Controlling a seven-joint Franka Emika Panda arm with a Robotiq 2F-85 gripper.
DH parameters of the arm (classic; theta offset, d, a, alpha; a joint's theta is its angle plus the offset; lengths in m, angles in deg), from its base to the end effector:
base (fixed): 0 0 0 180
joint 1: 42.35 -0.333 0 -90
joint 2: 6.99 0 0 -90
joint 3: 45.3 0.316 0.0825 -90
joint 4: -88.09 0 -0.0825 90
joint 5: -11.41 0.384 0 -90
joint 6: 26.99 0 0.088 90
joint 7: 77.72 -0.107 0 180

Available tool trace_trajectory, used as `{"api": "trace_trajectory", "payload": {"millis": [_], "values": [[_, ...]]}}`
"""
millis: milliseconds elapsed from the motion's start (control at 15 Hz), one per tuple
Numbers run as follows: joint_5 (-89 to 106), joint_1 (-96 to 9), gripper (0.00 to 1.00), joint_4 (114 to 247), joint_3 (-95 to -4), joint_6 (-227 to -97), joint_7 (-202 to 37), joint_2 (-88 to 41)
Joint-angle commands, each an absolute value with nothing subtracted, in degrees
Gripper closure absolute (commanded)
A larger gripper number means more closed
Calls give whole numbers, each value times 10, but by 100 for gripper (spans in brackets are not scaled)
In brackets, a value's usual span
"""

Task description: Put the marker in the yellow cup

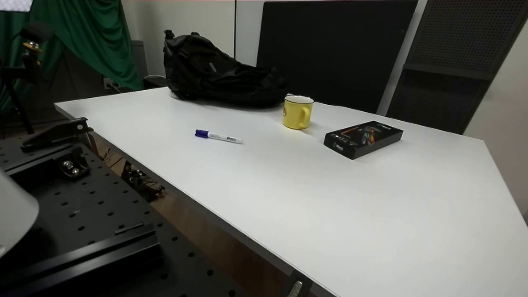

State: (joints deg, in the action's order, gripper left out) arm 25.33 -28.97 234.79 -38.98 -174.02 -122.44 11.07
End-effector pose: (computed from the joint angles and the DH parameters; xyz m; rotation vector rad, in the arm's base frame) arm 0.4452 -0.0587 0.4088 -2.4755 1.4946 -0.3822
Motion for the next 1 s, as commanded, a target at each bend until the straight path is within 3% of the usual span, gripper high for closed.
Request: {"api": "trace_trajectory", "payload": {"millis": [0,200,400,933], "values": [[170,-266,0,2289,-383,-1765,-1368,4],[92,-227,0,2243,-354,-1734,-1484,-64],[57,-308,0,2195,-414,-1685,-1552,-125],[113,-424,0,2089,-449,-1607,-1540,-250]]}}
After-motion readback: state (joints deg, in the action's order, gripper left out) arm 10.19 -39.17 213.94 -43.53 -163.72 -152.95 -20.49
